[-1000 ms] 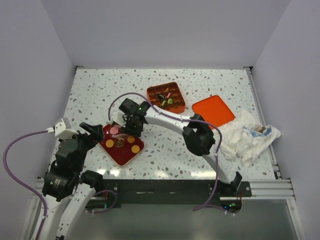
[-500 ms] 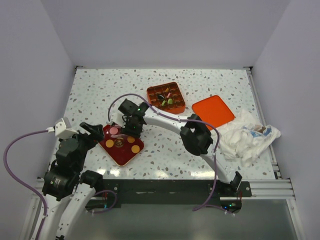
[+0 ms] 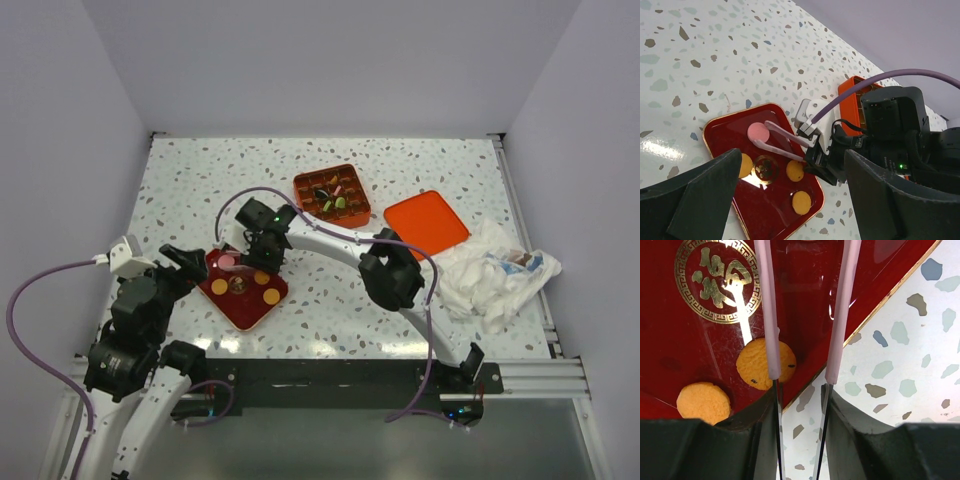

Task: Pack the cookies
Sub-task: Pick up the fake cookies from the plate.

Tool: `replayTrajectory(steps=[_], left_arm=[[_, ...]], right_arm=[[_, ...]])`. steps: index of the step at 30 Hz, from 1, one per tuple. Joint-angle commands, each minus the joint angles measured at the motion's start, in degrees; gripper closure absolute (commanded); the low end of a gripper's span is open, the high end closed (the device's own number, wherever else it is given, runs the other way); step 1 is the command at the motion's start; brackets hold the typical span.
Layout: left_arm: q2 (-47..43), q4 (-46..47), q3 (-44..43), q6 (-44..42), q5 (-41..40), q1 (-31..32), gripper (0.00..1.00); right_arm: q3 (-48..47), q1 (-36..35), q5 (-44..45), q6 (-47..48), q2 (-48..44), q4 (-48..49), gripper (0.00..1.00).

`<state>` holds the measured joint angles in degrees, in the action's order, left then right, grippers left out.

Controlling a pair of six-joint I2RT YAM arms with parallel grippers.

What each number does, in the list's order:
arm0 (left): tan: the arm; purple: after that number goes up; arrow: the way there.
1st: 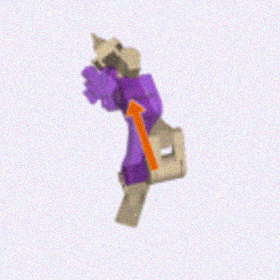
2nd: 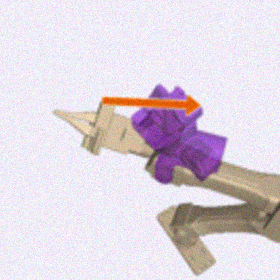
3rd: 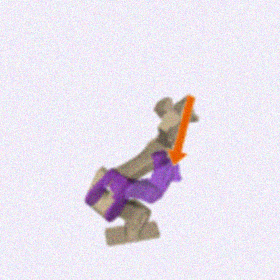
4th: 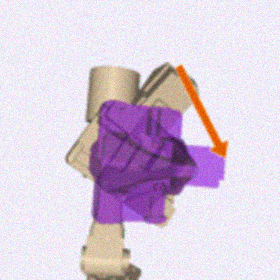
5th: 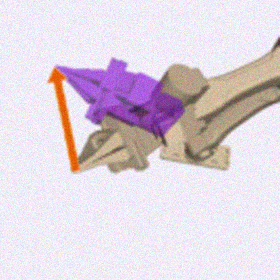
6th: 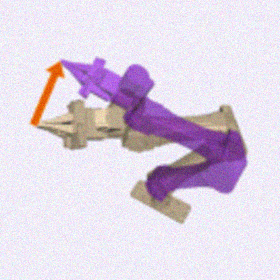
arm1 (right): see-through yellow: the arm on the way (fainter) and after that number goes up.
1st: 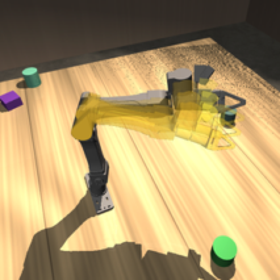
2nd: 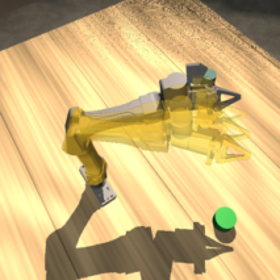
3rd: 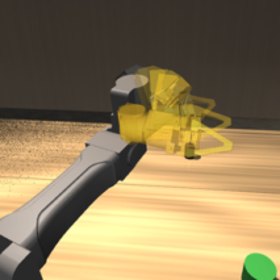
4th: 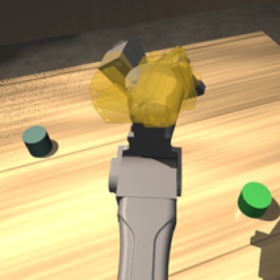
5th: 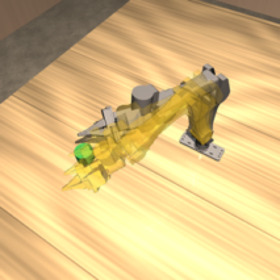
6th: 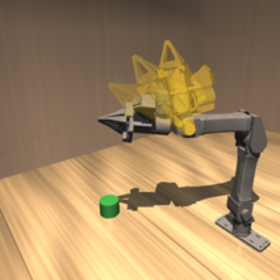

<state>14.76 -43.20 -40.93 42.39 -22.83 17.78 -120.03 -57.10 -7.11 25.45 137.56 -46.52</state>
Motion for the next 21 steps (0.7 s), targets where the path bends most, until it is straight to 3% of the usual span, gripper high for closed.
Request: replayTrajectory(steps=[1,9,21], left_arm=[[0.5,0.1,-2.4,-0.6,-1.2,0.2,0.11],[0.2,0.0,-2.4,-0.5,-1.3,0.2,0.11],[0.2,0.6,-1.7,-0.5,-1.0,0.2,0.11]], right_arm=[[-2.4,-0.3,0.0,-0.5,0.2,1.1,0.71],[-1.2,0.1,-1.7,-0.4,-2.7,1.0,0.83],[5.0,1.2,-6.0,0.2,-10.8,1.9,0.9]])
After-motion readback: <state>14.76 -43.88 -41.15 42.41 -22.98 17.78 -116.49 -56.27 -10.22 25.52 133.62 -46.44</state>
